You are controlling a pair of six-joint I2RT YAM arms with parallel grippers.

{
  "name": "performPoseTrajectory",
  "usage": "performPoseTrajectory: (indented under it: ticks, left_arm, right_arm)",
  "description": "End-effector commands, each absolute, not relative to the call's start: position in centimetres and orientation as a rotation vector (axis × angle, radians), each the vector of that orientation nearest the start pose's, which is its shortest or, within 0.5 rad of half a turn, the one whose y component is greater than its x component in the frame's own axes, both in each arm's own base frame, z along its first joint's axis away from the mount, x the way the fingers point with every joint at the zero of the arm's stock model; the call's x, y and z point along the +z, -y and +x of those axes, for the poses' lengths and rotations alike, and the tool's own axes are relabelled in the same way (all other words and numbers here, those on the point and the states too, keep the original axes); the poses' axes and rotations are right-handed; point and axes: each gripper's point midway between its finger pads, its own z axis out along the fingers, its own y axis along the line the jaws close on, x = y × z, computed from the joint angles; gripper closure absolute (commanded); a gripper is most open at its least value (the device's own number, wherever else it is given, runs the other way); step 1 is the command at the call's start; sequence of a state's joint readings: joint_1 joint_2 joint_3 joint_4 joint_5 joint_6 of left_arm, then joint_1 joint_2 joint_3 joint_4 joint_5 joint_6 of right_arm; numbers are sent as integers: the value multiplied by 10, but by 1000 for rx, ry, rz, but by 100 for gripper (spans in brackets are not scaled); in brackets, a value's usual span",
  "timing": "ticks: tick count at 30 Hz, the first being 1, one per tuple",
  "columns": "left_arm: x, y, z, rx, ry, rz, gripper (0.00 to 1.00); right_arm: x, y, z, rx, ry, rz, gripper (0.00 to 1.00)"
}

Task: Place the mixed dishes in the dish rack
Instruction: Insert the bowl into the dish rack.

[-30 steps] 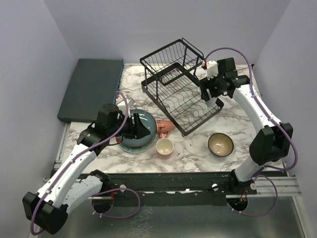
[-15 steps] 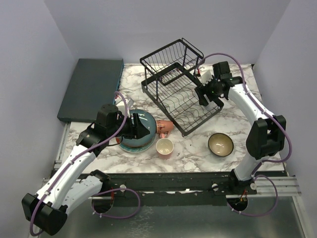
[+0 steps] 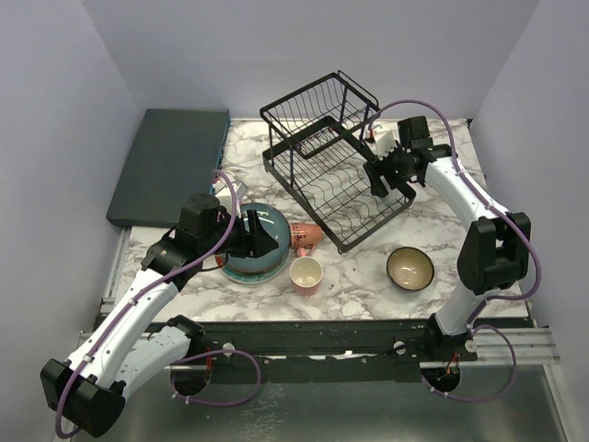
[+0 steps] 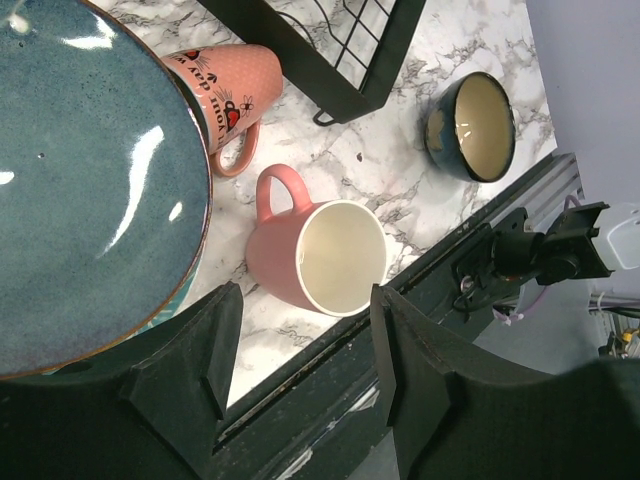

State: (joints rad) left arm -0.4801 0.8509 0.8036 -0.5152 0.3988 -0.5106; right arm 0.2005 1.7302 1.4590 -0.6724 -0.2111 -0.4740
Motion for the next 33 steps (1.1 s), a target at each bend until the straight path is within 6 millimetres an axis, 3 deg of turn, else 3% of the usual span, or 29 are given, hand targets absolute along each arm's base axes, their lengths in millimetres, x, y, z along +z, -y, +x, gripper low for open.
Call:
performPoseTrajectory:
  ticks: [1,12,23,30,31,32,33]
  left_arm:
    - [203,197,196,-956,-2249,221,39]
    - [201,196,197,-942,-2255,210,34]
    - [199,195,199,-930,-2264,202,29]
    - [197,195,199,-927,-2272,199,28]
    - [196,195,199,-927,-2273,199,28]
    - [196,195,200,-925,-2273,199,28]
    - [197,195,200,-926,-2272,198,27]
  right_arm:
    - [134,-109,424,199,-2290,-930,100]
    - [116,-116,415,269,-2332,-943,97]
    - [118,-109,418,212,-2330,-894,63]
    - [122,-107,421,196,-2318,-881,52]
    - [122,-108,421,198,-2317,-879,47]
    - [122,-108,421,200,-2316,-879,19]
    - [121,-109,421,205,-2319,-881,0]
